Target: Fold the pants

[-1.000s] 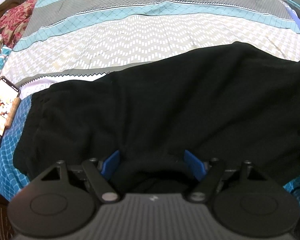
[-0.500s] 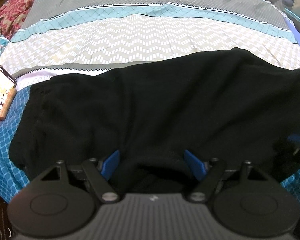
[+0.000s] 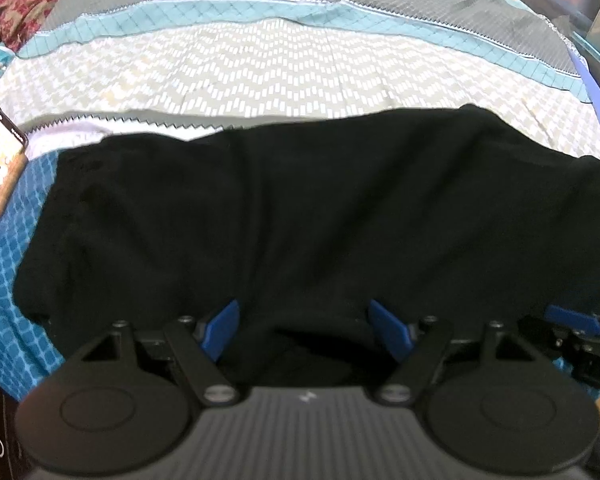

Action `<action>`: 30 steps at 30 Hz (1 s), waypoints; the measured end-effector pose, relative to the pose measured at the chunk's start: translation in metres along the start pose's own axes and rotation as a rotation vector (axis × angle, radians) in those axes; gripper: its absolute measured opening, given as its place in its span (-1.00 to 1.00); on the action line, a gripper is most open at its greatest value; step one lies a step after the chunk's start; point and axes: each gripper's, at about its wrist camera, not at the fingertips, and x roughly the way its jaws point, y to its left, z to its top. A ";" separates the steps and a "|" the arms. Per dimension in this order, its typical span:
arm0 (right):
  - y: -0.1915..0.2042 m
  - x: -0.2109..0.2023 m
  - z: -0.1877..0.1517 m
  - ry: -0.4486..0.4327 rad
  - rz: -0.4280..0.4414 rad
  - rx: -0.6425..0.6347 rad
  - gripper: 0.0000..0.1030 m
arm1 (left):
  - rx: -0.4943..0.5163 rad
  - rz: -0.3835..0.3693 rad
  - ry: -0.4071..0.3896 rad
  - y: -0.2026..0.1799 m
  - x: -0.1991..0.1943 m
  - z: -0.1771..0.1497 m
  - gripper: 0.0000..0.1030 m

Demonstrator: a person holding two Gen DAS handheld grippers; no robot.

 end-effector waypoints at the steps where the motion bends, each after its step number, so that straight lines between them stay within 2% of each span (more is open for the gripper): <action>1: -0.004 -0.003 0.002 -0.005 0.018 0.020 -0.15 | 0.004 0.001 -0.012 -0.002 -0.003 0.002 0.42; 4: -0.028 -0.021 0.008 -0.066 0.071 0.108 -0.16 | 0.032 -0.002 -0.055 -0.013 -0.014 0.012 0.42; 8: -0.074 -0.055 0.014 -0.231 -0.009 0.177 -0.16 | 0.105 -0.033 -0.073 -0.041 -0.015 0.028 0.43; 10: -0.098 -0.066 0.018 -0.276 -0.063 0.214 -0.16 | 0.157 -0.038 -0.077 -0.062 -0.012 0.035 0.42; 13: -0.141 -0.074 0.018 -0.315 -0.127 0.298 -0.16 | 0.241 -0.057 -0.073 -0.096 -0.002 0.040 0.43; 15: -0.171 -0.068 0.013 -0.264 -0.170 0.388 -0.16 | 0.286 -0.073 -0.028 -0.117 0.011 0.038 0.43; 17: -0.194 -0.069 0.001 -0.235 -0.142 0.443 -0.19 | 0.322 -0.077 0.050 -0.135 0.028 0.032 0.41; 18: -0.201 -0.075 -0.005 -0.254 -0.111 0.460 -0.19 | 0.334 -0.078 0.098 -0.141 0.036 0.028 0.41; 19: -0.208 -0.085 -0.012 -0.289 -0.088 0.478 -0.17 | 0.343 -0.074 0.114 -0.147 0.039 0.024 0.43; 20: -0.213 -0.097 -0.020 -0.342 -0.073 0.498 -0.17 | 0.354 -0.067 0.105 -0.150 0.037 0.022 0.44; 22: -0.238 -0.122 -0.032 -0.456 -0.069 0.560 -0.11 | 0.354 -0.131 0.095 -0.157 0.030 0.030 0.43; 24: -0.264 -0.138 -0.043 -0.542 -0.103 0.637 0.14 | 0.337 -0.163 0.060 -0.165 0.022 0.044 0.44; 25: -0.279 -0.144 -0.047 -0.578 -0.111 0.684 0.19 | 0.344 -0.163 0.029 -0.172 0.018 0.052 0.44; 27: -0.306 -0.144 -0.055 -0.627 -0.083 0.770 0.38 | 0.353 -0.170 -0.004 -0.186 0.016 0.069 0.45; 30: -0.335 -0.126 -0.055 -0.625 -0.015 0.862 0.38 | 0.328 -0.199 -0.017 -0.202 0.024 0.093 0.45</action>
